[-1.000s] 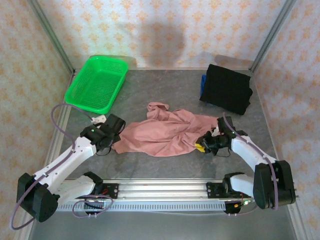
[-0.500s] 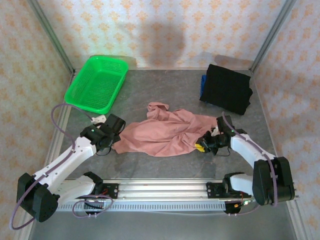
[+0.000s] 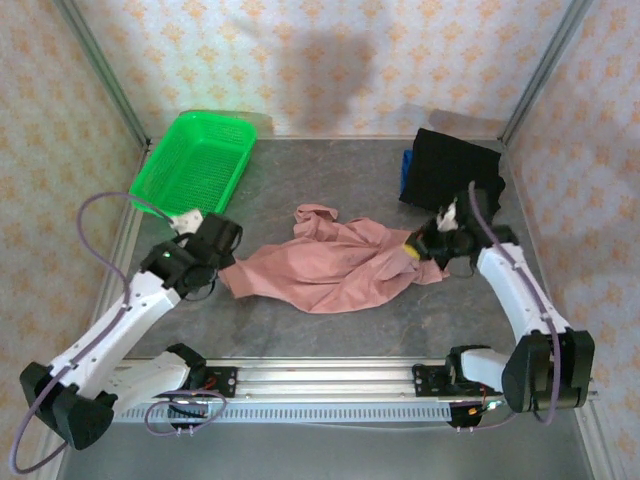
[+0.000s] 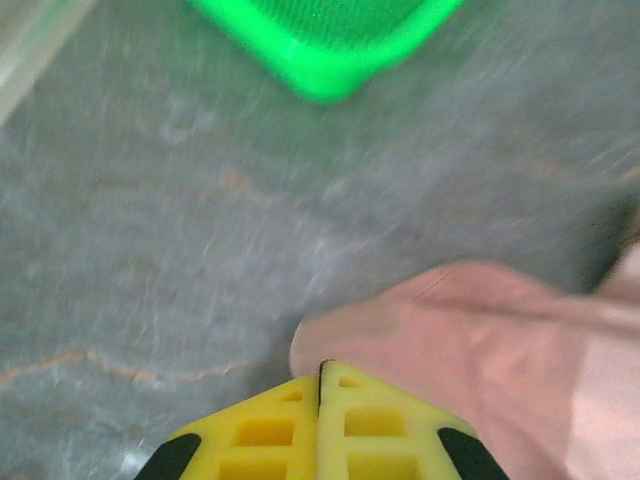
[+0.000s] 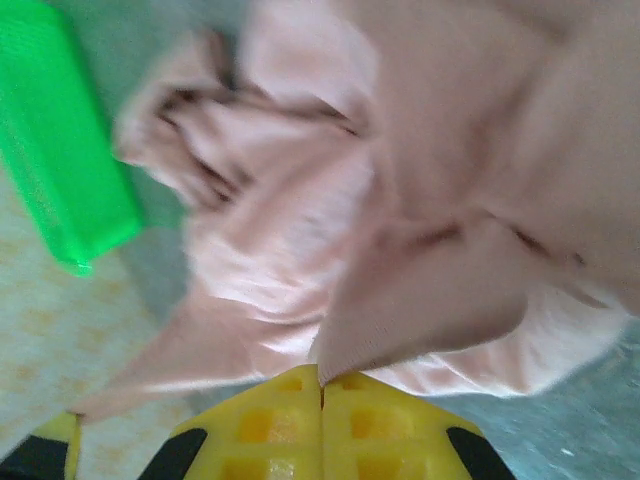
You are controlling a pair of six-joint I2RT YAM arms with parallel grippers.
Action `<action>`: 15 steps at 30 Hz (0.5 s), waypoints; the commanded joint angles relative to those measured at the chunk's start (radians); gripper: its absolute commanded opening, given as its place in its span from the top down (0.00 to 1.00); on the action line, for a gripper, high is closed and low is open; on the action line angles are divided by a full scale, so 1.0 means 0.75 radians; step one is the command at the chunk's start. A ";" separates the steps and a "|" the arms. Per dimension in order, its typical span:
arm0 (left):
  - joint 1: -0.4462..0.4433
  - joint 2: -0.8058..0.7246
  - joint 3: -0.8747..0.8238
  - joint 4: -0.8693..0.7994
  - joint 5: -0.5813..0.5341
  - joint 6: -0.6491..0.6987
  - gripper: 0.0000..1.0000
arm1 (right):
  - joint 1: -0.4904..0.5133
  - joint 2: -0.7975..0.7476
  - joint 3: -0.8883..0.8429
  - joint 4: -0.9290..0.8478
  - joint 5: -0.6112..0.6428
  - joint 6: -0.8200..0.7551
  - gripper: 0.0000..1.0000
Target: Fold and stack the t-shirts
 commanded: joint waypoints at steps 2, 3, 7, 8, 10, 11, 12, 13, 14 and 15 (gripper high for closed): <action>0.053 -0.020 0.339 -0.086 -0.165 0.168 1.00 | -0.119 0.030 0.421 -0.183 -0.009 -0.091 1.00; 0.070 -0.003 0.438 -0.093 -0.185 0.209 1.00 | -0.152 0.064 0.540 -0.203 -0.021 -0.091 1.00; 0.105 0.082 0.788 -0.049 -0.216 0.407 1.00 | -0.258 0.182 0.907 -0.138 -0.083 0.015 1.00; 0.105 0.104 0.862 -0.030 -0.218 0.463 1.00 | -0.280 0.207 0.971 -0.098 -0.103 0.053 1.00; 0.107 0.148 1.003 0.034 -0.200 0.559 1.00 | -0.318 0.244 1.075 0.042 -0.157 0.196 1.00; 0.107 0.165 1.053 0.070 -0.190 0.599 1.00 | -0.334 0.262 1.111 0.118 -0.184 0.258 1.00; 0.109 0.184 1.111 0.107 -0.184 0.650 1.00 | -0.349 0.284 1.154 0.184 -0.205 0.319 1.00; 0.108 0.202 1.163 0.145 -0.181 0.691 1.00 | -0.359 0.302 1.197 0.234 -0.220 0.374 1.00; 0.109 0.218 1.207 0.175 -0.171 0.732 1.00 | -0.363 0.314 1.233 0.268 -0.228 0.409 1.00; 0.109 0.242 1.268 0.196 -0.164 0.769 1.00 | -0.371 0.327 1.271 0.303 -0.238 0.444 1.00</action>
